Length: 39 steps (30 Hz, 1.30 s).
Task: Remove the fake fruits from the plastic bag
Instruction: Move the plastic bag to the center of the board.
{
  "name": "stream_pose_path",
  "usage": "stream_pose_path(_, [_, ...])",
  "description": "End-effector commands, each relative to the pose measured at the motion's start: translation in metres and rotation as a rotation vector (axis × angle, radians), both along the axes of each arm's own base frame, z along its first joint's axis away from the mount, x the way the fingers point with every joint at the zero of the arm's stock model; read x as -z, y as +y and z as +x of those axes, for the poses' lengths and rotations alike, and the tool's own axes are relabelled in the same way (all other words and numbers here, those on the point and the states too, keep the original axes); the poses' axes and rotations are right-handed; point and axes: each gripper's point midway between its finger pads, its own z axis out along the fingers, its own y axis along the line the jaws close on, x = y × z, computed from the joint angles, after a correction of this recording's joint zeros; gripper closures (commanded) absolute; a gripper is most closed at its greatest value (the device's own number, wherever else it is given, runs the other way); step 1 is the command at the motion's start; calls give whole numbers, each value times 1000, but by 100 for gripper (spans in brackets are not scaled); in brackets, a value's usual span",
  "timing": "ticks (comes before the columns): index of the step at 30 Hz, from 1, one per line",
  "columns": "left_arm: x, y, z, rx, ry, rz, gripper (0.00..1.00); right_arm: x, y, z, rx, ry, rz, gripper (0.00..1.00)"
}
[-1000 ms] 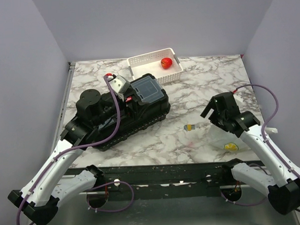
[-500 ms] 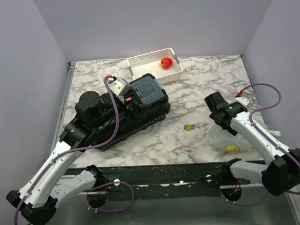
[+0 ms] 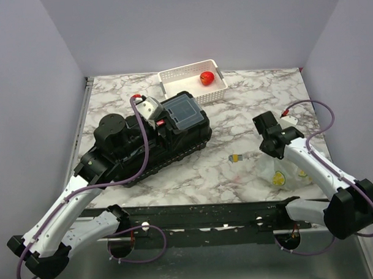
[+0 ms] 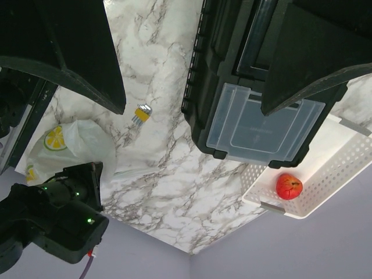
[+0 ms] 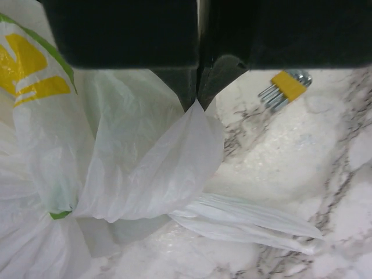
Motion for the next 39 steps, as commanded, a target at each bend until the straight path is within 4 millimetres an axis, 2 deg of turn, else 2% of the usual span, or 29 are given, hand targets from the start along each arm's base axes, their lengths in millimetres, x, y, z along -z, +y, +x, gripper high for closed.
stream_pose_path(1, [6, -1, 3, -8, 2, 18, 1, -3, 38, 9, -153, -64, 183, 99])
stream_pose_path(5, [7, -2, 4, -10, 2, 19, 1, 2, 70, 3, -265, -57, 315, 99])
stream_pose_path(8, [10, -4, 6, -7, 12, 23, 1, -6, 104, -2, -374, -83, 400, 99])
stream_pose_path(12, [12, -5, 6, -1, 21, 27, 1, -30, 173, -14, -583, -169, 552, 99])
stream_pose_path(19, [15, -6, 9, -8, 28, 35, 1, -62, 276, -40, -844, -270, 741, 99])
stream_pose_path(23, [17, -6, 10, -15, 29, 38, 1, -67, 328, -58, -977, -256, 807, 98])
stream_pose_path(26, [19, -5, 12, -26, 28, 49, 1, -71, 355, -74, -1063, -232, 849, 93])
stream_pose_path(28, [20, -5, 12, -31, 27, 52, 1, -67, 364, -83, -1099, -195, 876, 75])
stream_pose_path(31, [21, -6, 12, -31, 31, 54, 1, -58, 366, -89, -1126, -144, 870, 58])
stream_pose_path(33, [22, -6, 14, -38, 38, 55, 1, -58, 361, -86, -1116, -133, 827, 48])
stream_pose_path(35, [23, -5, 16, -48, 46, 54, 1, -68, 352, -79, -1099, -175, 784, 40])
stream_pose_path(38, [23, -5, 17, -55, 50, 53, 1, -97, 338, -70, -1100, -281, 735, 29])
stream_pose_path(39, [23, -5, 17, -54, 51, 53, 1, -104, 332, -68, -1108, -302, 709, 28])
